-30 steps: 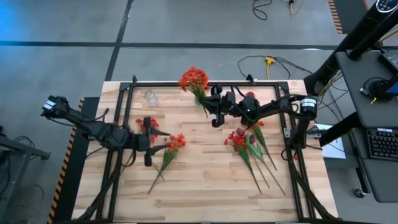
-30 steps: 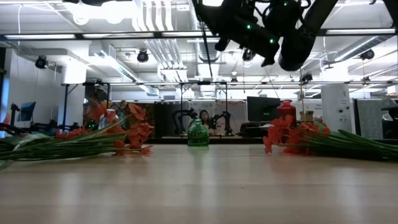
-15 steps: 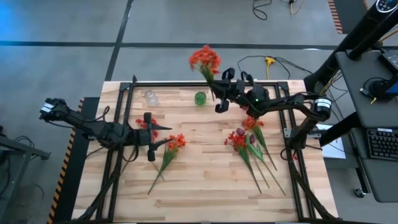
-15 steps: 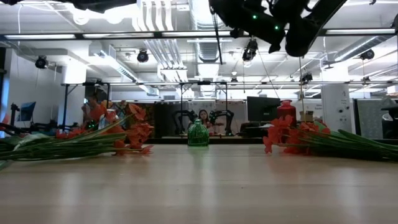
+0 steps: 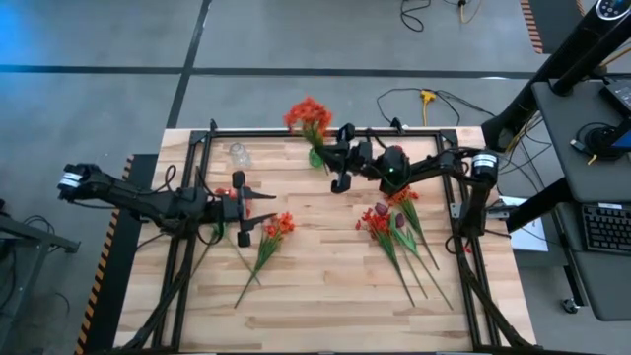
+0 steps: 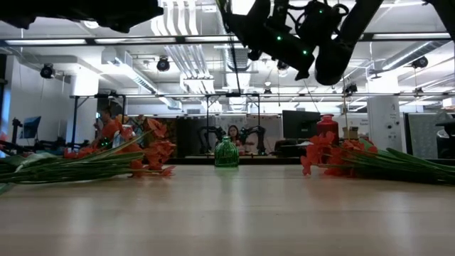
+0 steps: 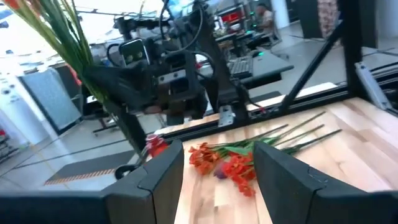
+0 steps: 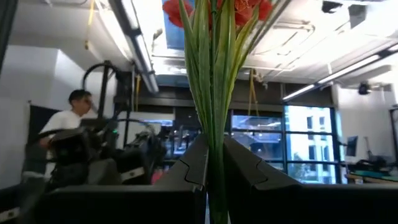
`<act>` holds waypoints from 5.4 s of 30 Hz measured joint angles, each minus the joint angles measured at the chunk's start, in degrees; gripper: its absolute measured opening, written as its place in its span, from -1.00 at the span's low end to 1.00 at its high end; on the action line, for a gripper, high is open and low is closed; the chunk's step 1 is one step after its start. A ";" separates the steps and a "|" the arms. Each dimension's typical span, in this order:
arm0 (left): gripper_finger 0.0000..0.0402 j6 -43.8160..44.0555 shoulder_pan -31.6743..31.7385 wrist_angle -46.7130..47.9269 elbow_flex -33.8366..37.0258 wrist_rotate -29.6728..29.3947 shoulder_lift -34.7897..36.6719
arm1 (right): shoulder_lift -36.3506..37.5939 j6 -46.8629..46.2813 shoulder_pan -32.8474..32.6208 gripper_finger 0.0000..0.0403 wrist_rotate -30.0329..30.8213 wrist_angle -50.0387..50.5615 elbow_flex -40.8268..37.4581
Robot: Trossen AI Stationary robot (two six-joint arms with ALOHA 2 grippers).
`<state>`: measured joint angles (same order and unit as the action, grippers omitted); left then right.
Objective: Sort flowers into vase by color
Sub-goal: Put the top left orange flower into the red vase
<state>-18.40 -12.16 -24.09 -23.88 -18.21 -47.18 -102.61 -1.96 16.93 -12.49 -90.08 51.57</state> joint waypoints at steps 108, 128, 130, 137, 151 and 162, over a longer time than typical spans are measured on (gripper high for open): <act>-0.25 4.96 5.52 -1.64 1.51 -6.52 0.92 | 34.98 4.90 24.37 -0.89 15.59 0.15 -35.02; -0.25 4.78 5.52 -2.21 1.51 -6.50 0.93 | 27.80 7.35 24.37 -0.89 16.57 0.08 -32.60; -0.25 4.78 5.52 -2.01 1.51 -6.50 0.92 | 27.72 7.69 24.37 -0.89 16.57 0.15 -32.45; -0.25 4.78 5.52 -1.99 1.51 -6.50 0.92 | 27.28 8.47 24.37 -0.89 16.57 0.10 -32.87; -0.25 4.78 5.52 -2.01 1.51 -6.50 0.92 | 25.23 9.53 24.37 -0.89 16.57 0.07 -32.89; -0.25 4.78 5.52 -1.54 1.51 -6.50 0.92 | 25.23 9.51 24.37 -0.79 17.01 0.22 -32.89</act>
<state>-13.63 -6.64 -25.63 -22.37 -24.71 -46.26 -77.38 7.55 41.30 4.52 -89.86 18.68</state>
